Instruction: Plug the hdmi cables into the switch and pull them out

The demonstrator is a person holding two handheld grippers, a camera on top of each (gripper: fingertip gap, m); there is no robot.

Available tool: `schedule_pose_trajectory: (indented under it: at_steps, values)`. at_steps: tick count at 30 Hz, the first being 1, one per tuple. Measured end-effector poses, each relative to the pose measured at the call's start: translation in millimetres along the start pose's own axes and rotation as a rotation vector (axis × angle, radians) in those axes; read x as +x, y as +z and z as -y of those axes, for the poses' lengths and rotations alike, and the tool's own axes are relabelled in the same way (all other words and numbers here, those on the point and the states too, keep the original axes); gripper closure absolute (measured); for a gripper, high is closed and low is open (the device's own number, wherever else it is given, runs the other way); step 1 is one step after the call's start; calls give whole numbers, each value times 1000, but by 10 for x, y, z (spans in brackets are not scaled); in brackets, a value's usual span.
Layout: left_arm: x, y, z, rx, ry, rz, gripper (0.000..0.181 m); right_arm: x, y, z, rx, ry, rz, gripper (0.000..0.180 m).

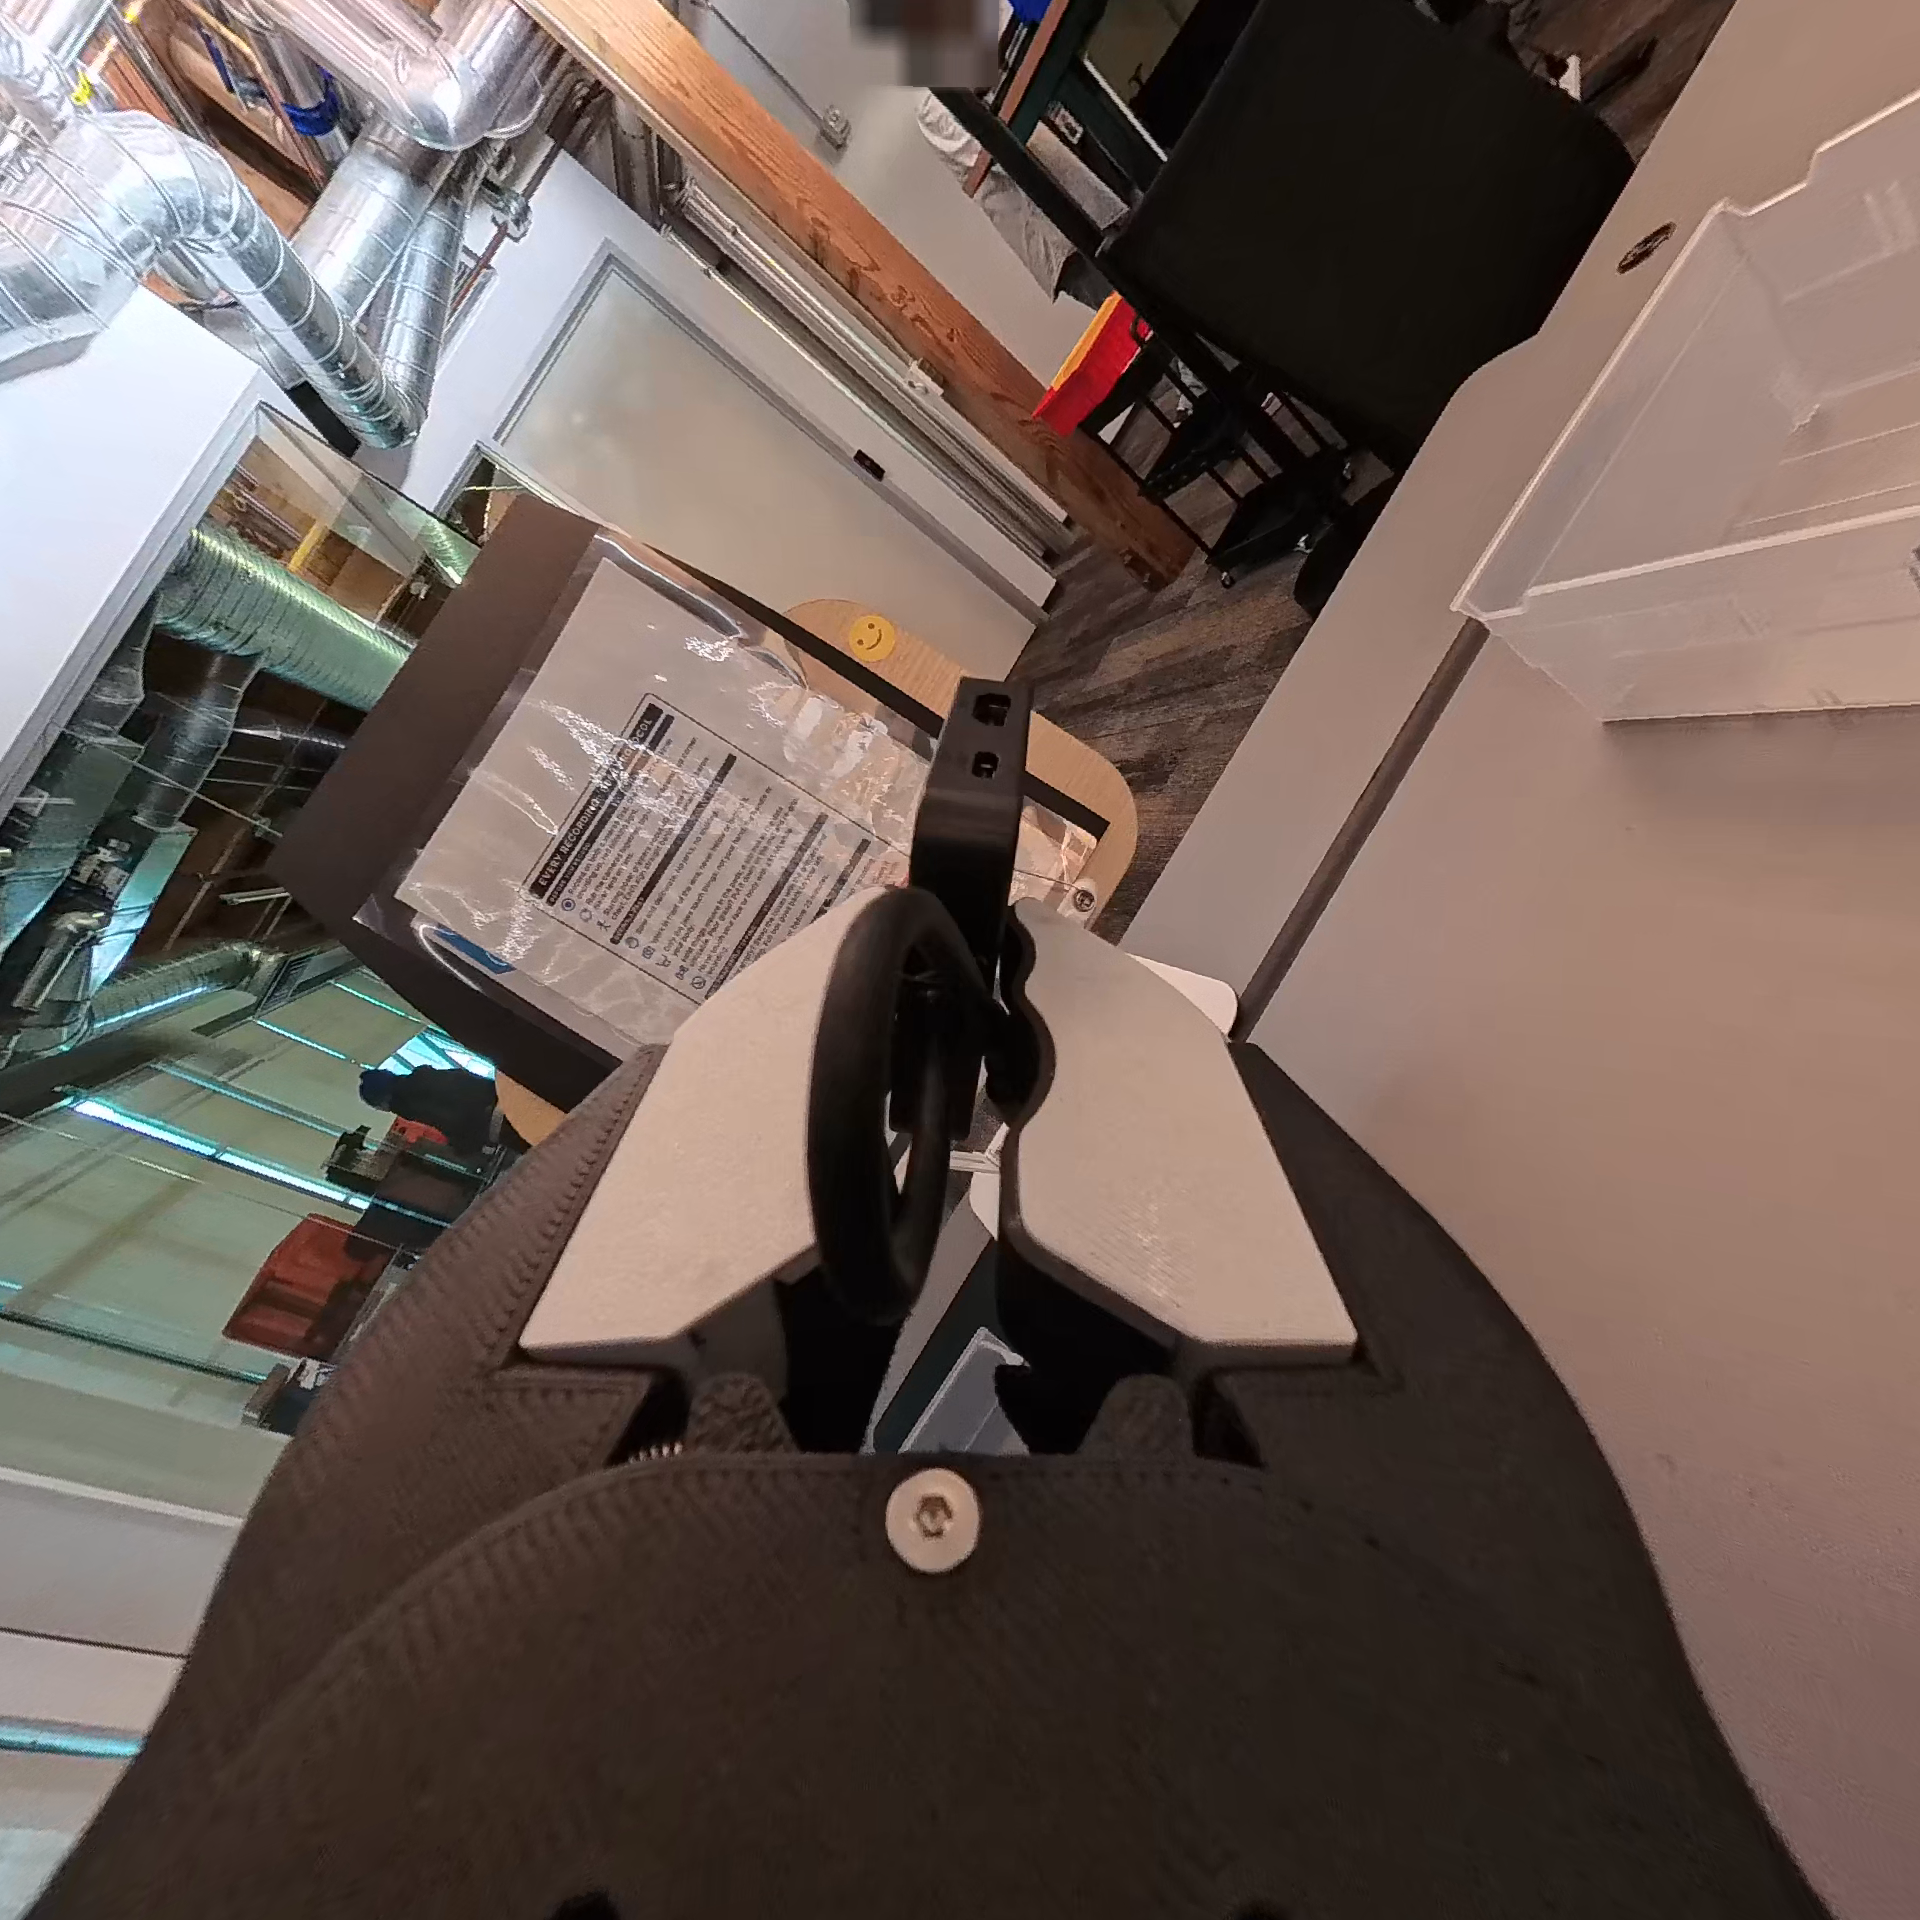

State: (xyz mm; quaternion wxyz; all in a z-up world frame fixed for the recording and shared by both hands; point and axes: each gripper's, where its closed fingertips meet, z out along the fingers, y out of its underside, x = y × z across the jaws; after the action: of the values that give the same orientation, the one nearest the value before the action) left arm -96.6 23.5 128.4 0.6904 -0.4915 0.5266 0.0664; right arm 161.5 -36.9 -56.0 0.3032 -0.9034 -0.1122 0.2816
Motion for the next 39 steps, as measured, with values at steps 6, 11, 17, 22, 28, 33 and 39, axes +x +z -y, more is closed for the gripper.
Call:
schedule_pose_trajectory:
  at_steps: [6, 11, 17, 22, 28, 33, 39]
  values:
    - [-27, -20, -3, 4, -6, 3, 167, 56, -23, -228, -115, 9, -55, 145]
    - [-29, -31, -6, 1, -1, 2, 164, -53, -170, -462, -226, 38, -44, 150]
    - [-34, -45, 1, 3, 5, 1, 168, 495, -1123, 13, 150, -1, -588, 152]
    - [3, -32, 3, 1, 15, -10, 164, 852, -1441, -57, 172, -42, -818, 153]
    - [52, -12, -4, -8, 32, -27, 167, 1202, -1207, -220, 3, -94, -898, 149]
    - [58, 1, -18, -12, 31, -32, 167, 1295, -1118, -280, -15, -63, -858, 171]
    - [74, 5, -15, -16, 36, -36, 164, 930, -1253, -400, -88, 60, -836, 171]
